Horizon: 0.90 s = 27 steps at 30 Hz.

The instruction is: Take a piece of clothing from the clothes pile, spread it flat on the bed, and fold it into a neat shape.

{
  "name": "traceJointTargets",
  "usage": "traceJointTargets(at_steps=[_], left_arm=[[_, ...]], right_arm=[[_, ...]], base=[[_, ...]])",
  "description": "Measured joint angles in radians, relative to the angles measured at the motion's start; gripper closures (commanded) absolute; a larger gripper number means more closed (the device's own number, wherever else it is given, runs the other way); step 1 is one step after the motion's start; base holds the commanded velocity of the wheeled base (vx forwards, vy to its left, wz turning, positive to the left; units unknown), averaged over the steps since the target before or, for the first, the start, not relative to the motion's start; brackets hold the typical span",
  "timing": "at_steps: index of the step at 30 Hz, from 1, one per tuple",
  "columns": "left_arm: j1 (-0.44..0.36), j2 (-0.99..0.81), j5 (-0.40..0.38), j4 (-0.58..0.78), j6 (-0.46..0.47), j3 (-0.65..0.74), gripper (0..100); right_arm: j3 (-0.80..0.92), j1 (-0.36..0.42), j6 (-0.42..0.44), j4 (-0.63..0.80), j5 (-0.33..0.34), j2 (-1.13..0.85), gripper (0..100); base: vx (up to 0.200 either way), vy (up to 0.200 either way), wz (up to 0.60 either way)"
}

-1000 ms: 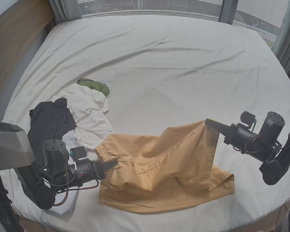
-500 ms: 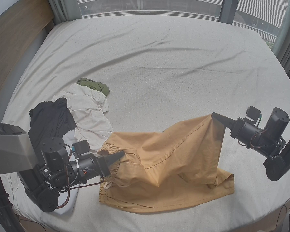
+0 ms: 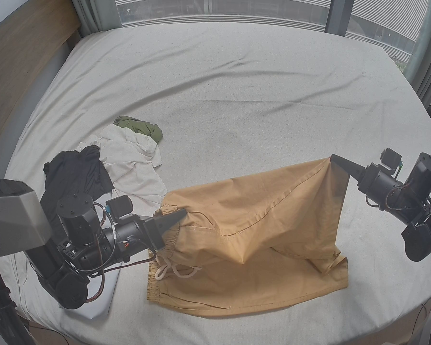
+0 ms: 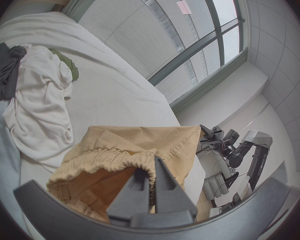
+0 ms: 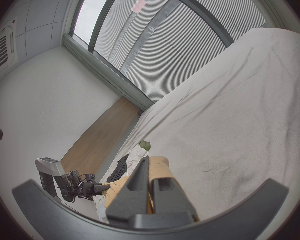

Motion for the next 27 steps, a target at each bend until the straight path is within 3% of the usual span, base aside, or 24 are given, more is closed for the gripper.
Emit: traceJointTargets(at_steps=[27], left_arm=[[0.043, -0.059, -0.006, 0.0, 0.032, -0.065, 100]], right_arm=[[-0.024, -0.11, 0.001, 0.008, 0.036, -0.031, 100]], base=[[0.0, 0.0, 0.0]])
